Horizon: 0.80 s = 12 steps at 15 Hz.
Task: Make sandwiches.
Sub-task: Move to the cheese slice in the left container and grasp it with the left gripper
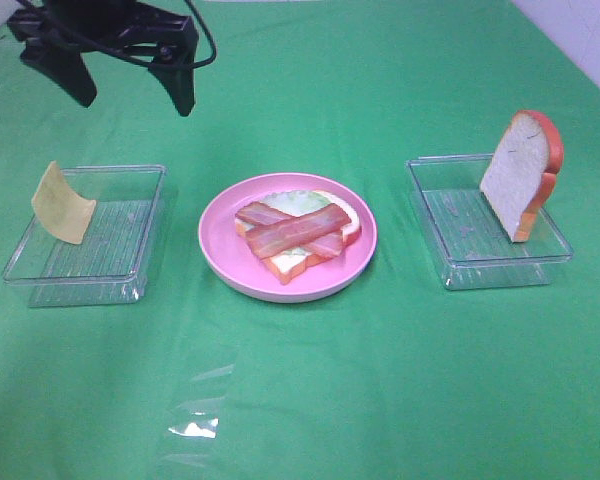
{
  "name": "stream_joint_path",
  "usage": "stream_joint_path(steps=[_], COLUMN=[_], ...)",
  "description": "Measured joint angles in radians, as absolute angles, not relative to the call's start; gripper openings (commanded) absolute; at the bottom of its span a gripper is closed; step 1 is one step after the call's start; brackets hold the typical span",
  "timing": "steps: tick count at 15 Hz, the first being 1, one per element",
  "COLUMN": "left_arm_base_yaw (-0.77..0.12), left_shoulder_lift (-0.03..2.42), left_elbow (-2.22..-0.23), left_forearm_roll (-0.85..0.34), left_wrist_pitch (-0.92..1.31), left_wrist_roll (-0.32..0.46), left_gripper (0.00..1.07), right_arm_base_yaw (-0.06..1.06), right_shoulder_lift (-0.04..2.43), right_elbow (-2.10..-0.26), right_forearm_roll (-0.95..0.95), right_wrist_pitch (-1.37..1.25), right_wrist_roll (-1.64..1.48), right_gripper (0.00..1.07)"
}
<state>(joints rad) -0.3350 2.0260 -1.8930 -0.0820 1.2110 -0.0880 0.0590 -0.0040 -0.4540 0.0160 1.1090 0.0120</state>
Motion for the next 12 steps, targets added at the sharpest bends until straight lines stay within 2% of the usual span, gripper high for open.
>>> stream_joint_path(steps=[5,12], left_arm_base_yaw=[-0.214,-0.022], left_shoulder_lift=[2.027,2.027], left_elbow=[-1.727,-1.718], left_forearm_roll=[-0.094,-0.092], left_wrist_pitch=[1.217,1.218], left_wrist_roll=[-0.072,-0.054], left_gripper=[1.0,1.0], right_arm_base_yaw=[0.059,0.059], right_shoulder_lift=[-0.004,-0.004], right_elbow=[-0.454,-0.454], right_forearm_roll=[0.016,0.016], right_wrist_pitch=[1.109,1.109], right_wrist_roll=[0.012,0.012], right_gripper=[0.98,0.98])
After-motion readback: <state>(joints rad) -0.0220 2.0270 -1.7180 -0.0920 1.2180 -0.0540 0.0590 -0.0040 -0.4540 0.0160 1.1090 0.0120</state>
